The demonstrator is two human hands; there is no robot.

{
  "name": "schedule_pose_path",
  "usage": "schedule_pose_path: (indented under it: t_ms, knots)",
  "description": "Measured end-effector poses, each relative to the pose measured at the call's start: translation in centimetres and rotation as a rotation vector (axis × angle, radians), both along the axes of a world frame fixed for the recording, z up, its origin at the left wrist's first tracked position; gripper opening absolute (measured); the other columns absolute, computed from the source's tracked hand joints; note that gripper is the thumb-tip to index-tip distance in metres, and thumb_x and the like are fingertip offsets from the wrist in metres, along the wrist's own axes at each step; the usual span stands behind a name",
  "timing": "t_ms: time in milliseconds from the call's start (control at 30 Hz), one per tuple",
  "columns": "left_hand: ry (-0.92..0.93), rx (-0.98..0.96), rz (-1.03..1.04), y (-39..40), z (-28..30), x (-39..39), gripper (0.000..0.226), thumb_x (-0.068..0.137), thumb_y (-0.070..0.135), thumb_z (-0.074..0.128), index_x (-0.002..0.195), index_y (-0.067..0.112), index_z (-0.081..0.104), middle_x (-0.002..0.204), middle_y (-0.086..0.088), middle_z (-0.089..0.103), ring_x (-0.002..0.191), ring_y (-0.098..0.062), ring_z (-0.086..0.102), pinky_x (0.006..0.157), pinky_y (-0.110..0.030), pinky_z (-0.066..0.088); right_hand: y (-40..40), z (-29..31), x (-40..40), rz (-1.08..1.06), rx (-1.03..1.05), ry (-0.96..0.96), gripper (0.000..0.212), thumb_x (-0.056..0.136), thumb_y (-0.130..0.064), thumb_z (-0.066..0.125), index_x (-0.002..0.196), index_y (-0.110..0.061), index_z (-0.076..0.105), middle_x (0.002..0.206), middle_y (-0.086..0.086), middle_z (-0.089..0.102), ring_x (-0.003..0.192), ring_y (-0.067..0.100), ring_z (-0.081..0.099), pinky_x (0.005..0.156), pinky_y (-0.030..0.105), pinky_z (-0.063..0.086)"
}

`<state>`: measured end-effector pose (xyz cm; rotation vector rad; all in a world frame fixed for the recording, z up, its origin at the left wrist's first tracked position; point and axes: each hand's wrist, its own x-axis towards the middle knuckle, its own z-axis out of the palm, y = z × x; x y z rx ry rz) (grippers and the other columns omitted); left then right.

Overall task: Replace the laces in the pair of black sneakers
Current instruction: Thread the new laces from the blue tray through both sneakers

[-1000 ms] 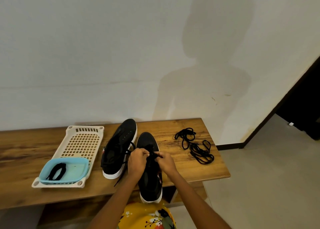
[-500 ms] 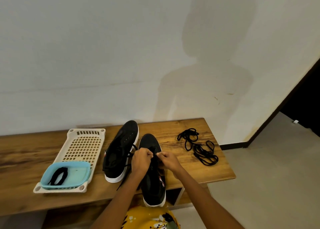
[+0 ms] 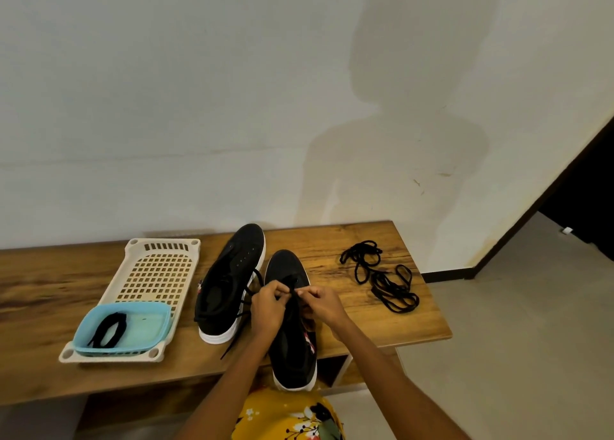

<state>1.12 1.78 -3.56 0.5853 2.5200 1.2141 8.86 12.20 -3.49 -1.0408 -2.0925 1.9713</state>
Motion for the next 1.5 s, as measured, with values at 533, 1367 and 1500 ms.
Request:
schedule_pose_path:
  t_ms: [533,1367,1500]
  knots:
    - [0.089,-0.312,-0.386,0.9,2.9,-1.6,0.026,0.092,0.026,0.042,0.075,0.023,0.061,0.099,-0.002,0.05,0.094,-0.027,0.059,0.078,-0.037,0.044,2.9,8.2,-3.3,-0.176,-0.02,0.129,0.015,0.104,-0.014,0.03,0.096,-0.009,0.041,0.08,0.007,0.058,0.056,0.015,0.055,0.054,0.027,0.052]
    - [-0.007,0.398,-0.168,0.7,19.9,-1.0,0.022,0.088,0.001,0.057,0.108,0.008,0.064,0.096,-0.011,0.066,0.09,-0.022,0.059,0.082,-0.034,0.048,0.4,19.4,0.5,-0.057,0.465,0.247,0.021,0.099,-0.014,0.048,0.104,-0.004,0.065,0.081,-0.001,0.06,0.073,0.016,0.062,0.056,0.01,0.048]
    - [0.001,0.168,-0.124,-1.4,15.6,-0.9,0.017,0.089,0.003,0.054,0.099,0.013,0.064,0.092,-0.006,0.064,0.091,-0.02,0.06,0.079,-0.031,0.046,1.3,21.9,0.9,-0.204,0.352,0.382,0.017,0.099,-0.015,0.046,0.101,-0.008,0.062,0.089,0.005,0.061,0.078,0.018,0.064,0.054,0.008,0.047]
